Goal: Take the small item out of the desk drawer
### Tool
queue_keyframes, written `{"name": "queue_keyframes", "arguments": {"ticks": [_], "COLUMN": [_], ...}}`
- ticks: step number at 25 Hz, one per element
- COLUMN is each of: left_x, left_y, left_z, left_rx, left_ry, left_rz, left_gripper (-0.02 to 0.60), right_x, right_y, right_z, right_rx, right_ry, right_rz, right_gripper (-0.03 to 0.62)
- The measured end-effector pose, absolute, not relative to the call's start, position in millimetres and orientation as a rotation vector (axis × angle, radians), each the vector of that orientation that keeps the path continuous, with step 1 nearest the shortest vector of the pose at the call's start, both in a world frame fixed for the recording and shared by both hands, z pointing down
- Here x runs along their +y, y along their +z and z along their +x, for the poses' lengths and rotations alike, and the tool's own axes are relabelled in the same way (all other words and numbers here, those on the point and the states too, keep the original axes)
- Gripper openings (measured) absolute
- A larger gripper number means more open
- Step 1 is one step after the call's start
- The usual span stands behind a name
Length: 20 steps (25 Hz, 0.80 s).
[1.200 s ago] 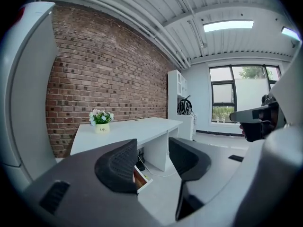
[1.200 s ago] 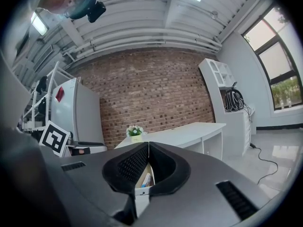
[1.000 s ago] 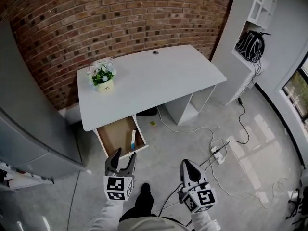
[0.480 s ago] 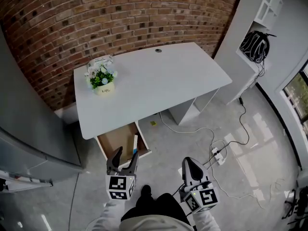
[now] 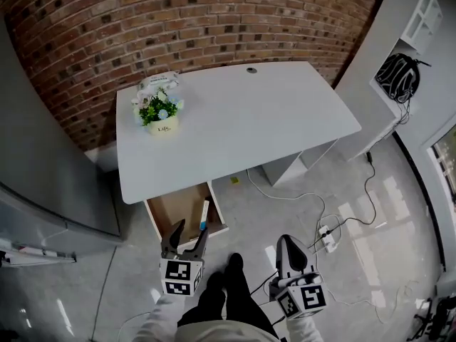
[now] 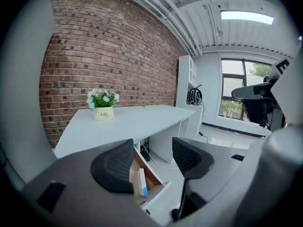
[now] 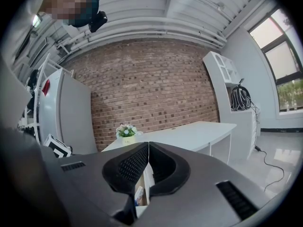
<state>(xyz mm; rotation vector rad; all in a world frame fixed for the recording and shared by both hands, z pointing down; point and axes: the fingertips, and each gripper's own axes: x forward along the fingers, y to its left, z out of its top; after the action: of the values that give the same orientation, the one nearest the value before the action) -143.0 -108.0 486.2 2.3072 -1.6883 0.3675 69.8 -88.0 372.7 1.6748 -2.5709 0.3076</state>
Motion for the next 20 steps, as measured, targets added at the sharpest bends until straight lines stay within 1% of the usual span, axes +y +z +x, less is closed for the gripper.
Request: {"name": "queue_keyframes", "arguments": {"ticks": [9,20], "left_x": [-153.5,-194.1], "left_y": [530.5,622.4], "left_z": [-124.9,-121.2], "left_rx": [-1.672,-1.628], "left_ry": [0.495,0.642], "left_rz": [2.249,2.084], "left_gripper": [0.258,0.258], "right_x": [-135.8,-181.4], "right_y": [396.1,451.3], "right_z": [87.9,81.7], "right_rx": [-2.574,-2.561], "right_ry": [0.360,0.448], "right_rz": [1.624,1.511], "right_gripper": [0.028,0.028]}}
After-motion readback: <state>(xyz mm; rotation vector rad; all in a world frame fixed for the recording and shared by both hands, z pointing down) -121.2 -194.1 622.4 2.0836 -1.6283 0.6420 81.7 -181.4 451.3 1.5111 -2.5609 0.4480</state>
